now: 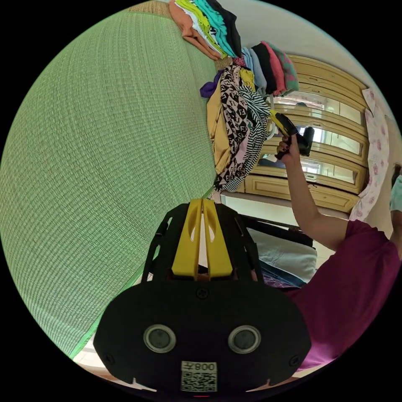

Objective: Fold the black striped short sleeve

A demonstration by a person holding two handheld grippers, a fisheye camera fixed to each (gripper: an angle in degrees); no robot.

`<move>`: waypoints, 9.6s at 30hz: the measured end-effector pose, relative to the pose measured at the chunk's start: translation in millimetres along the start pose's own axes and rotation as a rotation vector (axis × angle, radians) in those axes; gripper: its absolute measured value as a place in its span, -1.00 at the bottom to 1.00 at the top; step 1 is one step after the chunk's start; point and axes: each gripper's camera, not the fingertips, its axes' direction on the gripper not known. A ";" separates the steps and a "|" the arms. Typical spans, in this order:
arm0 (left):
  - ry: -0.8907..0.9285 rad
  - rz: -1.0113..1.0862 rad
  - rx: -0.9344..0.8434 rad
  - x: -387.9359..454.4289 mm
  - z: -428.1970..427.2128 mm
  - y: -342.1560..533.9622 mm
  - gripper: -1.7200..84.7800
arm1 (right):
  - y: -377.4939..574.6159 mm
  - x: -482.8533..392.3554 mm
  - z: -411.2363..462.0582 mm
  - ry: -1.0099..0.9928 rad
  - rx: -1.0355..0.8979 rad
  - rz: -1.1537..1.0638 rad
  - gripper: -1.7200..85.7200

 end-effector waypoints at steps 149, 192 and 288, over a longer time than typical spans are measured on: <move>0.574 -0.363 0.213 -114.0 -127.5 505.3 -0.83 | 353.8 -254.5 395.5 -0.544 -0.600 -0.314 -0.95; 0.376 -0.143 0.261 58.5 -118.6 642.0 -0.91 | 230.6 -425.1 498.3 0.209 -0.401 -0.625 -0.96; -0.360 0.182 0.967 363.4 -620.6 512.3 -0.86 | 44.2 -359.7 128.4 -0.039 0.313 -0.509 -0.94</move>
